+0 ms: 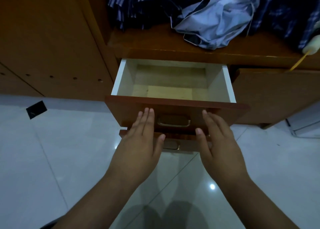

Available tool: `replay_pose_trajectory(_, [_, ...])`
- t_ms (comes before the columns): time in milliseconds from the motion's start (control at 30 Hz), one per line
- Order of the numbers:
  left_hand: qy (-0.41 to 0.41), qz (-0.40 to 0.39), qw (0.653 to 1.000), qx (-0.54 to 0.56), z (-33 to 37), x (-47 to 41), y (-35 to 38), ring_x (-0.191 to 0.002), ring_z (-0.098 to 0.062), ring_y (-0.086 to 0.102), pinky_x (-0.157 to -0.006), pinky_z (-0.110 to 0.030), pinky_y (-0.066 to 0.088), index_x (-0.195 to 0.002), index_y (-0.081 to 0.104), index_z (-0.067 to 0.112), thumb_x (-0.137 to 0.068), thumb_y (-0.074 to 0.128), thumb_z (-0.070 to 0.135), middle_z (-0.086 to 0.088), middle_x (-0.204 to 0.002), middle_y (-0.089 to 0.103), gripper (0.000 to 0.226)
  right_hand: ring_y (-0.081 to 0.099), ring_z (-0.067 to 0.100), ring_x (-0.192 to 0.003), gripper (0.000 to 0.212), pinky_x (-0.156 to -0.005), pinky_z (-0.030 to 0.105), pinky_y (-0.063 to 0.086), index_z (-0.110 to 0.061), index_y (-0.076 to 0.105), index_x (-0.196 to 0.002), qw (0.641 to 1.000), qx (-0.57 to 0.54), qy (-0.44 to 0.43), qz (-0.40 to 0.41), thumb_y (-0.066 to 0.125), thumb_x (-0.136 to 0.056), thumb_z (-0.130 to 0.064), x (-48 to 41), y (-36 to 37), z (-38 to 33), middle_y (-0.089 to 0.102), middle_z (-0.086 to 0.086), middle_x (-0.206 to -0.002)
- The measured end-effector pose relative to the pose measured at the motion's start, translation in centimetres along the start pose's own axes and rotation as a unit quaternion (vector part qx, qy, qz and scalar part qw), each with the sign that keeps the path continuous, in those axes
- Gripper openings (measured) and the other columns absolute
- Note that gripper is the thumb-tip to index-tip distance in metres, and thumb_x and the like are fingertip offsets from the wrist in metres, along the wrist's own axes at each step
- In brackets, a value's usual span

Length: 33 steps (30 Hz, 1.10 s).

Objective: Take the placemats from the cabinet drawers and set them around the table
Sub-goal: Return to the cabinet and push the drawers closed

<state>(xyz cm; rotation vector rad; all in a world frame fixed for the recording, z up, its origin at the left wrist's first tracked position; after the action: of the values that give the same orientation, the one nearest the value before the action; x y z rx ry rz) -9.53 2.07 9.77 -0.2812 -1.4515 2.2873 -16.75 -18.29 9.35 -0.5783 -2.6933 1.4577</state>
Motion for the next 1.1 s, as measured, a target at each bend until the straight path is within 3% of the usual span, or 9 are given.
replay_pose_trajectory(100, [0.010, -0.007, 1.000, -0.014, -0.5, -1.2, 0.1, -0.152, -0.003, -0.008, -0.123, -0.042, 0.025, -0.160, -0.006, 0.028, -0.102, 0.026, 0.056, 0.014, -0.167, -0.007, 0.072, 0.049, 0.018, -0.131, 0.066, -0.091, 0.046, 0.057, -0.036, 0.015, -0.159, 1.000, 0.020, 0.003, -0.010, 0.026, -0.101, -0.064, -0.8, 0.7, -0.1, 0.025, -0.010, -0.158])
replay_pose_trajectory(267, [0.019, 0.020, 0.999, -0.029, -1.1, -4.1, -0.4, -0.154, -0.011, -0.002, -0.122, -0.037, 0.015, -0.162, 0.001, 0.021, -0.104, 0.030, 0.053, 0.004, -0.169, 0.001, 0.072, 0.043, 0.021, -0.136, 0.071, -0.093, 0.042, 0.056, -0.028, 0.019, -0.158, 0.999, 0.034, -0.008, 0.013, 0.025, -0.099, -0.067, -3.5, 1.8, -0.3, 0.021, -0.005, -0.158])
replay_pose_trajectory(400, [0.011, 0.034, 0.998, -0.050, -1.8, -6.5, -0.5, -0.155, -0.015, -0.001, -0.119, -0.033, 0.009, -0.161, 0.000, 0.019, -0.104, 0.030, 0.053, 0.000, -0.170, -0.001, 0.073, 0.030, 0.026, -0.147, 0.075, -0.103, 0.045, 0.049, -0.023, 0.016, -0.159, 0.998, 0.059, -0.008, -0.003, 0.024, -0.099, -0.068, -5.3, 3.2, 0.2, 0.003, -0.009, -0.164])
replay_pose_trajectory(600, [0.008, 0.035, 0.999, -0.040, -2.7, -9.8, 0.2, -0.155, -0.017, -0.001, -0.124, -0.041, 0.020, -0.162, 0.000, 0.018, -0.104, 0.038, 0.048, -0.001, -0.170, -0.007, 0.075, 0.000, 0.020, -0.155, 0.077, -0.114, 0.048, 0.033, -0.026, 0.006, -0.161, 0.995, 0.084, -0.027, -0.052, 0.023, -0.100, -0.068, -8.2, 4.8, 1.6, -0.022, -0.008, -0.166])
replay_pose_trajectory(833, [0.012, 0.010, 0.999, -0.051, -3.7, -12.6, 0.7, -0.156, -0.019, -0.001, -0.123, -0.039, 0.015, -0.161, -0.003, 0.014, -0.106, 0.038, 0.046, -0.003, -0.169, -0.008, 0.076, -0.008, 0.013, -0.154, 0.077, -0.118, 0.040, 0.018, -0.022, 0.003, -0.162, 0.993, 0.102, -0.026, -0.055, 0.022, -0.101, -0.066, -11.3, 4.3, 2.5, -0.012, -0.005, -0.168])
replay_pose_trajectory(1100, [0.001, -0.010, 0.998, -0.066, -3.5, -14.2, 0.0, -0.156, -0.022, -0.001, -0.122, -0.039, 0.011, -0.161, -0.004, 0.014, -0.107, 0.039, 0.042, -0.004, -0.169, -0.009, 0.074, -0.002, 0.017, -0.155, 0.076, -0.120, 0.044, 0.017, -0.022, 0.003, -0.161, 0.994, 0.089, 0.009, -0.068, 0.024, -0.102, -0.064, -13.4, 3.7, 1.8, -0.002, -0.003, -0.169])
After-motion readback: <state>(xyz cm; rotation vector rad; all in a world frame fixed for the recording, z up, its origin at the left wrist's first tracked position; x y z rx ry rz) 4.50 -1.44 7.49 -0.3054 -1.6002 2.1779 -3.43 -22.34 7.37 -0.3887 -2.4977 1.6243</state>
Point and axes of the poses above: each hand's wrist, its own x-axis away from the middle knuckle, its own y-axis out of the palm, z = x × y, the point moved 4 cm from there along -x, towards the middle knuckle
